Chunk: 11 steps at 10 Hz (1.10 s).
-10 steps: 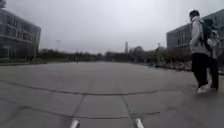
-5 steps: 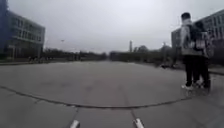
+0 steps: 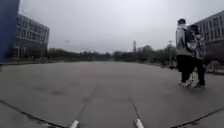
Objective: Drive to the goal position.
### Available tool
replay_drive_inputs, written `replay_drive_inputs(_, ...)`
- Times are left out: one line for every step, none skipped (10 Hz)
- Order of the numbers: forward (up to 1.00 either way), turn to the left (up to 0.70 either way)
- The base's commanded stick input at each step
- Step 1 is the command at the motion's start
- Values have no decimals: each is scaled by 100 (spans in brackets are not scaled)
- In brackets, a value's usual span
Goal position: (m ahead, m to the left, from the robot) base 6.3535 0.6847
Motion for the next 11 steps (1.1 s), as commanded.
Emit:
replay_drive_inputs(100,0)
replay_drive_inputs(100,0)
replay_drive_inputs(100,0)
replay_drive_inputs(100,0)
replay_drive_inputs(100,0)
replay_drive_inputs(100,0)
replay_drive_inputs(100,0)
replay_drive_inputs(100,0)
replay_drive_inputs(100,0)
replay_drive_inputs(100,0)
replay_drive_inputs(100,0)
